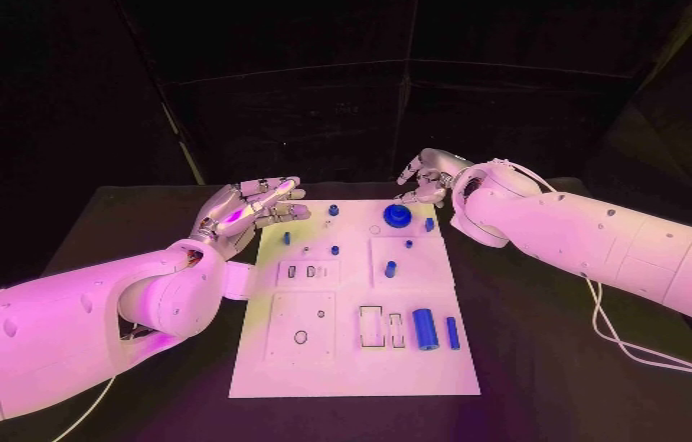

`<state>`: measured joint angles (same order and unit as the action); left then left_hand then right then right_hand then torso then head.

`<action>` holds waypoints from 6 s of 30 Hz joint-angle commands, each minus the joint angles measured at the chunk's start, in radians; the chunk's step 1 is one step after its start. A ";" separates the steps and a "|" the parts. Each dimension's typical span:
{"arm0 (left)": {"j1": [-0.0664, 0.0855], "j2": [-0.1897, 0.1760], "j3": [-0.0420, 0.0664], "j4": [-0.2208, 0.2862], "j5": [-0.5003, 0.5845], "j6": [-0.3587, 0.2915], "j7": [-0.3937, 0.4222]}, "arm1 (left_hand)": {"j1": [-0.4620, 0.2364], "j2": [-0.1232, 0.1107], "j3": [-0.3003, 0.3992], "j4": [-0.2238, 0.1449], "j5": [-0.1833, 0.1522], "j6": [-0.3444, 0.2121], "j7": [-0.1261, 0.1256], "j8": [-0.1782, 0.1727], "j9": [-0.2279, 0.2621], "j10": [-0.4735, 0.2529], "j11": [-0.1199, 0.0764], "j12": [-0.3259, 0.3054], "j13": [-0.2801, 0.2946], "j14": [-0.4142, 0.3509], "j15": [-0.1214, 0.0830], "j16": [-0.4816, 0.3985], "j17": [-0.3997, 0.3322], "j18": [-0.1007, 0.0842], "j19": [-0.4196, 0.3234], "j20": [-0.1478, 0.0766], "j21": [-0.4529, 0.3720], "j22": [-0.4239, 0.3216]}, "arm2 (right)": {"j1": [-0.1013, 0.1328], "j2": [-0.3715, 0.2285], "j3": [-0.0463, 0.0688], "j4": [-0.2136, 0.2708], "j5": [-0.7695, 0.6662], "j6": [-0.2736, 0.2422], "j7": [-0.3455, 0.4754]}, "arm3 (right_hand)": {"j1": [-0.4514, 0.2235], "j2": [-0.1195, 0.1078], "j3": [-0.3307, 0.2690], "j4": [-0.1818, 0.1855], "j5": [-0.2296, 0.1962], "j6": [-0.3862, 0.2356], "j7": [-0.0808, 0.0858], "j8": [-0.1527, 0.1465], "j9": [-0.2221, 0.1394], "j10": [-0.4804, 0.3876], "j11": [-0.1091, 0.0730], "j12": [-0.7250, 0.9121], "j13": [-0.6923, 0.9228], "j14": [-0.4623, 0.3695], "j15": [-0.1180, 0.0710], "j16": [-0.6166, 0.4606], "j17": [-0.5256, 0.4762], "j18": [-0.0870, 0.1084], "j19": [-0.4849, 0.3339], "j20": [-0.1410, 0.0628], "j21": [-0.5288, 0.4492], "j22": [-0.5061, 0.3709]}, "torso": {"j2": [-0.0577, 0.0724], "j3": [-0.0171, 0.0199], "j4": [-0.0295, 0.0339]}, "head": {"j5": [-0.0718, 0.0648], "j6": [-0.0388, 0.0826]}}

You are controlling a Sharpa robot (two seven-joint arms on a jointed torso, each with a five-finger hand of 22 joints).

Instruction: Assemble the parts on the task board

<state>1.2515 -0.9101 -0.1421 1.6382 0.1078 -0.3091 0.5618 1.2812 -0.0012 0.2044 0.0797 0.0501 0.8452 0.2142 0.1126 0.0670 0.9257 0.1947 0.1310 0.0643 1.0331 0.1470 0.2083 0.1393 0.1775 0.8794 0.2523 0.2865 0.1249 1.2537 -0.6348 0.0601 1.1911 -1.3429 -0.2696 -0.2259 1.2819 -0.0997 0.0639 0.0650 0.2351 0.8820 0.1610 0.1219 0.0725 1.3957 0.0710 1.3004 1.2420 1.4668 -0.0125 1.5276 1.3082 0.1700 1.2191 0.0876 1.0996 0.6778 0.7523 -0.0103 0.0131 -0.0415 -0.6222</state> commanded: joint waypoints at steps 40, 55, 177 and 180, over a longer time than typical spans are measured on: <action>0.001 0.002 0.000 -0.005 -0.006 0.012 0.010 | 0.001 0.014 0.004 -0.007 -0.001 0.001 0.040 -0.008 -0.002 -0.004 0.005 -0.006 -0.001 0.006 -0.001 -0.005 0.002 0.004 0.011 0.000 -0.008 -0.002 | -0.028 0.031 -0.001 -0.052 -0.060 0.140 0.004 | 0.074 0.031 -0.019 -0.012 0.005 0.003 0.002 0.040 0.000 0.064 0.004 0.137 0.161 0.085 0.010 0.015 0.173 -0.020 0.002 0.013 0.033 0.034 | 0.002 0.0008 -0.0002 | 0.002 -0.019; 0.001 0.002 0.000 -0.006 -0.006 0.011 0.009 | 0.002 0.019 0.008 -0.011 -0.001 0.001 0.039 -0.009 -0.002 -0.004 0.005 -0.007 -0.001 0.007 -0.001 -0.006 0.002 0.004 0.012 0.001 -0.009 -0.004 | -0.028 0.034 -0.001 -0.053 -0.078 0.152 0.001 | 0.077 0.033 -0.019 -0.016 0.001 0.008 0.001 0.043 0.001 0.075 0.003 0.151 0.179 0.087 0.010 0.019 0.182 -0.022 0.007 0.013 0.040 0.045 | 0.001 0.0011 -0.0005 | 0.005 -0.022; 0.010 -0.002 0.000 -0.011 -0.006 0.018 -0.009 | -0.009 0.030 0.015 -0.014 -0.001 0.001 0.039 -0.014 -0.002 -0.005 0.005 -0.010 -0.001 0.008 -0.001 -0.010 0.003 0.004 0.014 0.001 -0.013 -0.007 | -0.025 0.097 -0.069 0.057 0.000 -0.154 0.175 | -0.090 0.060 -0.056 0.112 -0.016 0.008 0.015 -0.058 -0.006 0.109 0.018 0.187 0.237 0.090 0.023 0.024 0.200 -0.034 0.026 0.026 0.105 0.125 | -0.004 0.0035 -0.0084 | 0.050 -0.017; 0.010 -0.005 0.000 -0.010 -0.006 0.018 -0.009 | -0.009 0.030 0.015 -0.014 -0.001 0.001 0.039 -0.014 -0.002 -0.005 0.005 -0.010 -0.001 0.008 -0.001 -0.010 0.003 0.004 0.014 0.001 -0.013 -0.007 | -0.024 0.028 -0.069 0.095 0.102 -0.137 0.224 | -0.051 0.070 -0.055 0.092 -0.005 0.025 0.012 -0.052 -0.002 0.108 0.015 0.187 0.237 0.088 0.021 0.022 0.193 -0.033 0.022 0.025 0.100 0.118 | -0.007 0.0044 -0.0142 | 0.047 -0.015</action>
<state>1.2595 -0.9141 -0.1423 1.6255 0.1077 -0.3055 0.5488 1.2773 0.0198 0.2168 0.0673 0.0501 0.8452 0.2142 0.1048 0.0668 0.9219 0.1985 0.1270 0.0644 1.0330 0.1469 0.2044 0.1413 0.1774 0.8852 0.2536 0.2790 0.1187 1.2266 -0.5927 -0.0088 1.2740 -1.4145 -0.3704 -0.1116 1.2197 -0.0343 0.0089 0.1629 0.2237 0.9015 0.1744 0.0656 0.0683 1.4650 0.0806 1.4898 1.3076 1.4667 0.0020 1.5537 1.3078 0.1398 1.2492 0.1107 1.2033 0.7973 0.7489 -0.0066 0.0044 0.0078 -0.6385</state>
